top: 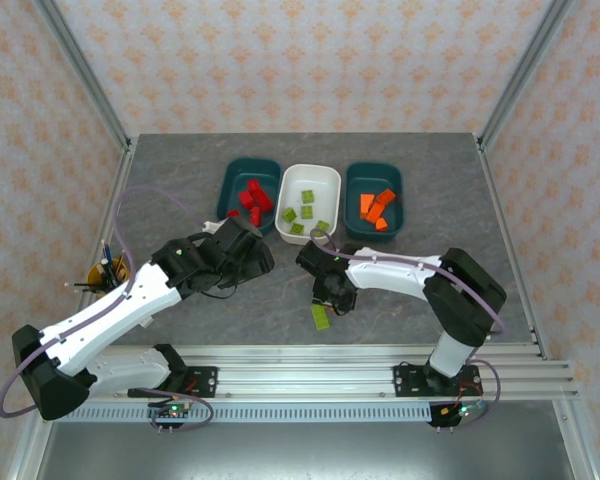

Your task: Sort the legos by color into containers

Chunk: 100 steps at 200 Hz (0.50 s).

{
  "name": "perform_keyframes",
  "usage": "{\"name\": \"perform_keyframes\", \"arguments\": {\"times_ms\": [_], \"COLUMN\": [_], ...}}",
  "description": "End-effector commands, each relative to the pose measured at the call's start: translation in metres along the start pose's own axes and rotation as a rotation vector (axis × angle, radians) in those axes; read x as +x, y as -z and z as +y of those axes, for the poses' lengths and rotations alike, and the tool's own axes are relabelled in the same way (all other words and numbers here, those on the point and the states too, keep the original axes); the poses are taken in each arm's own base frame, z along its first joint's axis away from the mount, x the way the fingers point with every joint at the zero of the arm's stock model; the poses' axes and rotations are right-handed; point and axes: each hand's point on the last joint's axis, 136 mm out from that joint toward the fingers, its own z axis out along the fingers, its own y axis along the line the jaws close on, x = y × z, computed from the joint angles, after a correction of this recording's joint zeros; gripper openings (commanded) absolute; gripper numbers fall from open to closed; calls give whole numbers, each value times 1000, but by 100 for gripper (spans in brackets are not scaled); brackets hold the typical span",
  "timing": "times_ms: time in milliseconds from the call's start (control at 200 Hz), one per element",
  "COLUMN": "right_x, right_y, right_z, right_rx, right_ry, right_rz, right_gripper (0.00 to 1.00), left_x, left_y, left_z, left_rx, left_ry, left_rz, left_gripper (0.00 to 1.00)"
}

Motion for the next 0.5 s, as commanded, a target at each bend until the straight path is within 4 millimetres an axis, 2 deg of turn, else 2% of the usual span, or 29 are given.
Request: {"name": "perform_keyframes", "arguments": {"times_ms": [0, 120, 270, 415, 495], "right_x": [-9, -18, -43, -86, -113], "right_y": [5, 16, 54, 98, 113], "right_z": [-3, -2, -5, -15, -21], "right_rx": [38, 51, 71, 56, 35], "right_ry": [18, 59, 112, 93, 75], "right_rz": [-30, -81, -194, -297, -326], "right_gripper": [36, 26, 20, 19, 19], "left_x": [-2, -1, -1, -2, -1], "left_y": [0, 0, -1, -3, -6], "left_z": [-4, -7, -10, -16, -21], "left_rx": [3, 5, 1, 8, 18], "left_ry": [-7, -16, -29, -42, -51], "left_rz": [-16, -16, -16, -17, -10], "left_gripper": [73, 73, 73, 73, 73]}}
